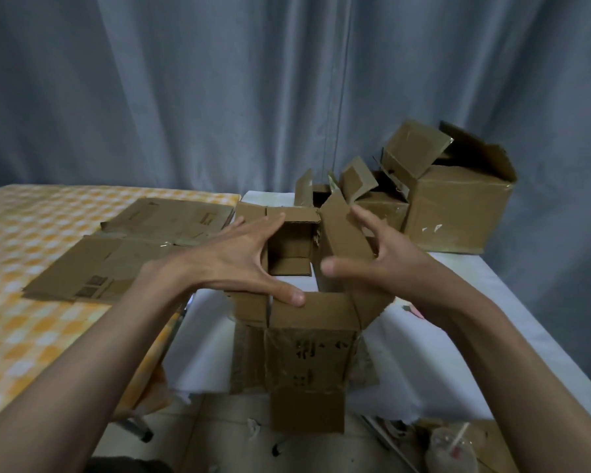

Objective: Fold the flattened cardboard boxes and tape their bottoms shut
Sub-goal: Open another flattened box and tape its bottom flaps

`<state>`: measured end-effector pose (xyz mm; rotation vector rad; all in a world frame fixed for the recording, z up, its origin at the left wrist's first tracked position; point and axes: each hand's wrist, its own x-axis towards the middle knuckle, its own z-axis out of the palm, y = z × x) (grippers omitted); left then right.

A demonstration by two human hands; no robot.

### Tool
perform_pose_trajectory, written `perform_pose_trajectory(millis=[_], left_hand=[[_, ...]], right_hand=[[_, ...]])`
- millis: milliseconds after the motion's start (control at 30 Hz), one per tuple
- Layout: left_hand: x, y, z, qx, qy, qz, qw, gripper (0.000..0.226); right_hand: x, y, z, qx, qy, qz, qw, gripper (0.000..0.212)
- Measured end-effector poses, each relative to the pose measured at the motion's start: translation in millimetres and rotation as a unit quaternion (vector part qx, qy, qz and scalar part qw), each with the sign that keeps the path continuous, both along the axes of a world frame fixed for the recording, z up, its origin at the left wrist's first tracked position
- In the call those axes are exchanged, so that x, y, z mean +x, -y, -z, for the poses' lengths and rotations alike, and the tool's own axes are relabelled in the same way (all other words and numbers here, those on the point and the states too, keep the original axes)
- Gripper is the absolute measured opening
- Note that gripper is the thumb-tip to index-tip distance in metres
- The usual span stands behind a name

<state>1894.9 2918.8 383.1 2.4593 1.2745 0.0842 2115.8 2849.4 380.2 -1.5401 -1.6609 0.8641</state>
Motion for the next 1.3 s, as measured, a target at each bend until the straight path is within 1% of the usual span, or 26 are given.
perform_pose_trajectory(millis=[67, 100, 133, 167, 233, 267, 333, 367, 400, 433, 467, 500, 533, 600, 633, 667, 733, 767, 867, 900, 1000, 1100, 1167, 1200, 1267, 1300], left_hand=[[0, -2, -1, 0.002, 0.002, 0.001, 1.000, 0.134], [0, -1, -1, 0.005, 0.000, -0.001, 1.000, 0.134], [-1, -4, 1, 0.009, 0.005, -0.002, 1.000, 0.134], [-2, -5, 3, 0.012, 0.009, -0.001, 1.000, 0.134], [-6, -8, 6, 0.007, 0.041, 0.002, 0.999, 0.133], [-8, -11, 10, 0.015, 0.072, -0.007, 0.997, 0.129], [-10, -19, 14, 0.040, 0.177, -0.078, 0.980, 0.107], [-10, -23, 15, 0.039, 0.238, -0.126, 0.962, 0.094], [-10, -29, 18, 0.014, 0.292, -0.162, 0.942, 0.086], [-9, -33, 19, -0.024, 0.346, -0.178, 0.921, 0.085], [-7, -37, 21, -0.048, 0.376, -0.176, 0.908, 0.091], [-2, -38, 21, -0.052, 0.382, -0.164, 0.908, 0.092], [3, -37, 22, -0.042, 0.362, -0.134, 0.922, 0.084], [10, -29, 29, 0.010, 0.254, -0.067, 0.965, 0.065], [13, -26, 32, 0.040, 0.202, -0.042, 0.978, 0.064], [14, -23, 35, 0.063, 0.157, -0.031, 0.985, 0.069], [12, -24, 35, 0.077, 0.112, -0.030, 0.990, 0.082], [10, -24, 33, 0.077, 0.107, -0.031, 0.991, 0.082], [6, -21, 35, 0.090, 0.091, -0.016, 0.992, 0.069], [5, -19, 37, 0.096, 0.090, -0.013, 0.991, 0.069], [5, -19, 45, 0.098, 0.089, -0.029, 0.991, 0.082], [8, -17, 50, 0.115, 0.108, 0.003, 0.987, 0.064], [9, -16, 50, 0.119, 0.149, 0.059, 0.980, 0.055], [9, -17, 50, 0.107, 0.164, 0.074, 0.978, 0.052], [8, -20, 50, 0.085, 0.171, 0.084, 0.978, 0.050], [6, -21, 50, 0.084, 0.168, 0.088, 0.978, 0.050]], right_hand=[[-11, -2, 1, 0.018, -0.117, 0.007, 0.993, 0.087], [-17, -5, 5, 0.026, -0.138, 0.020, 0.990, 0.074], [-22, -8, 9, 0.041, -0.111, 0.034, 0.992, 0.063], [-27, -11, 14, 0.061, -0.042, 0.043, 0.996, 0.055], [-34, -15, 27, 0.094, 0.104, 0.034, 0.990, 0.048], [-37, -18, 34, 0.098, 0.147, 0.027, 0.984, 0.047], [-38, -21, 42, 0.097, 0.183, 0.016, 0.978, 0.047], [-38, -21, 43, 0.095, 0.189, 0.011, 0.977, 0.046], [-38, -21, 43, 0.095, 0.188, 0.011, 0.977, 0.047], [-37, -21, 43, 0.094, 0.187, 0.012, 0.978, 0.047], [-36, -21, 42, 0.092, 0.185, 0.014, 0.978, 0.048], [-36, -20, 42, 0.088, 0.183, 0.014, 0.979, 0.049], [-36, -20, 41, 0.085, 0.181, 0.012, 0.980, 0.050], [-36, -19, 40, 0.078, 0.177, 0.010, 0.981, 0.051], [-36, -19, 40, 0.075, 0.173, 0.009, 0.982, 0.051], [-37, -19, 39, 0.074, 0.170, 0.009, 0.983, 0.051], [-37, -20, 39, 0.075, 0.169, 0.009, 0.983, 0.050], [-38, -20, 40, 0.074, 0.170, 0.007, 0.983, 0.050], [-38, -21, 40, 0.076, 0.175, 0.000, 0.982, 0.050], [-37, -22, 40, 0.077, 0.176, -0.002, 0.981, 0.050], [-34, -23, 40, 0.080, 0.187, -0.018, 0.979, 0.049], [-28, -20, 38, 0.090, 0.190, -0.038, 0.977, 0.050], [-24, -19, 39, 0.094, 0.167, -0.049, 0.980, 0.049], [-21, -18, 39, 0.090, 0.138, -0.047, 0.985, 0.045], [-9, -18, 39, 0.078, 0.042, -0.005, 0.996, 0.030], [1, -20, 39, 0.082, 0.015, 0.037, 0.996, 0.024]])
